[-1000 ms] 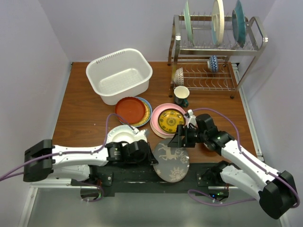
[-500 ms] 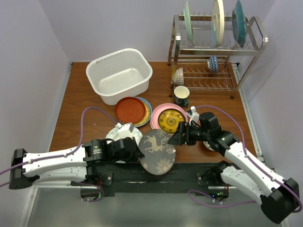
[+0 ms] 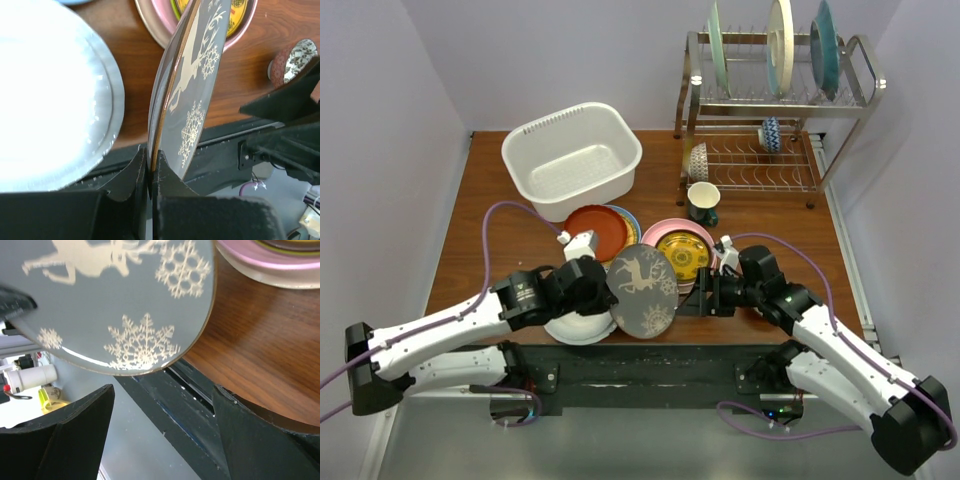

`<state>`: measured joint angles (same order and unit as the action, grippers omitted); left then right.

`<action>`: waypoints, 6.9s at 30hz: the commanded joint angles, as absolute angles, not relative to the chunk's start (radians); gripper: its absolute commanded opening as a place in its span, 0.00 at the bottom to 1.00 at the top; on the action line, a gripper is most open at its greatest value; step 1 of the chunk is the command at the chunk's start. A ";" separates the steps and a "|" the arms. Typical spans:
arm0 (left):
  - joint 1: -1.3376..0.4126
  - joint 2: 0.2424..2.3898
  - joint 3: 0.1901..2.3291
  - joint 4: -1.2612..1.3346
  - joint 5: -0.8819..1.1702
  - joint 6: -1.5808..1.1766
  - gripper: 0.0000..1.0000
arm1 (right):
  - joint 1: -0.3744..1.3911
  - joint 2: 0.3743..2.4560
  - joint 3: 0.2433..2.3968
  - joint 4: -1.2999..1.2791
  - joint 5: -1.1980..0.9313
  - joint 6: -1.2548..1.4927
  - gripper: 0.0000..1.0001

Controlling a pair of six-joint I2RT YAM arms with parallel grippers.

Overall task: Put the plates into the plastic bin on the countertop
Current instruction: Pick up the plate from the corner of the board, then place the plate in the plastic bin, then pick up the plate at the center of the board.

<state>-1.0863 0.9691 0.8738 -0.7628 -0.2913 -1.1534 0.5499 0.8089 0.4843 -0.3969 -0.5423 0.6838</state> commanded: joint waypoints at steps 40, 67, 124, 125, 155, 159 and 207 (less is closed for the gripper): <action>-0.157 1.591 1.649 -0.427 0.388 -0.756 0.00 | 0.554 0.779 0.350 -0.356 -0.606 0.724 0.86; 0.029 1.859 1.816 -0.330 0.434 -0.819 0.00 | 0.554 0.834 0.348 -0.336 -0.609 0.719 0.86; 0.037 2.091 1.974 -0.744 0.322 -0.591 0.83 | 0.555 0.815 0.353 -0.374 -0.580 0.718 0.86; 0.038 2.082 1.983 -0.752 0.318 -0.591 0.85 | 0.555 0.813 0.351 -0.374 -0.581 0.716 0.86; -0.377 1.542 1.498 -0.614 0.319 -0.629 0.99 | 0.554 0.833 0.431 -0.439 -0.518 0.696 0.86; -0.440 1.532 1.410 -0.572 0.308 -0.653 0.98 | 0.555 0.839 0.442 -0.452 -0.487 0.698 0.86; -0.661 2.031 1.494 -0.371 0.298 -0.696 0.50 | 0.272 1.043 0.620 -0.364 -0.347 0.716 0.80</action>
